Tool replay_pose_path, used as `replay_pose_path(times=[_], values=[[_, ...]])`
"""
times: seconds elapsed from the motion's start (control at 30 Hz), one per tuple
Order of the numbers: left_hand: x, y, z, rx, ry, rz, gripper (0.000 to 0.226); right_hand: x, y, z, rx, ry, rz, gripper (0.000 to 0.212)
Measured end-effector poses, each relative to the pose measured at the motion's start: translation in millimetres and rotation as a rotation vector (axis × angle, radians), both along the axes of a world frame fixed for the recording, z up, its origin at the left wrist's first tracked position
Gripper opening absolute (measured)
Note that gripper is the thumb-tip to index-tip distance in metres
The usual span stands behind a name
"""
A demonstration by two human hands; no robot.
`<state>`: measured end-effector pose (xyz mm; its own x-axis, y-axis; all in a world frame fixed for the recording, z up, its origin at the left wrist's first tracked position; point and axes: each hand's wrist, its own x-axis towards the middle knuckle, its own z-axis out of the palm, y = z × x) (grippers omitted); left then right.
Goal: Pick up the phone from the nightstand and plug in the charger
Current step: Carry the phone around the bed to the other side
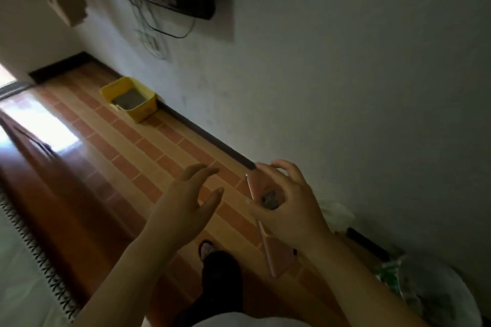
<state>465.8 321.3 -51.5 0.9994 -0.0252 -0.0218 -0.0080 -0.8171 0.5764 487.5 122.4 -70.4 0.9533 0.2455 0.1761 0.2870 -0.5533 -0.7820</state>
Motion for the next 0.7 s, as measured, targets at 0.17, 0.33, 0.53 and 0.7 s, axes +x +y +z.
replay_pose_path(times=[0.17,0.33,0.53,0.7], values=[[71,83,1,0.012,0.018,0.162,0.05,105,87,-2,0.01,-0.014,0.16,0.066],[142,171,11,0.066,-0.012,0.271,0.049,194,191,7,0.039,-0.027,0.289,0.064],[208,253,5,0.041,-0.022,0.343,0.048,277,280,8,0.026,-0.02,0.366,0.062],[275,325,-7,0.039,-0.031,0.409,0.048,357,357,1,0.001,-0.004,0.429,0.066]])
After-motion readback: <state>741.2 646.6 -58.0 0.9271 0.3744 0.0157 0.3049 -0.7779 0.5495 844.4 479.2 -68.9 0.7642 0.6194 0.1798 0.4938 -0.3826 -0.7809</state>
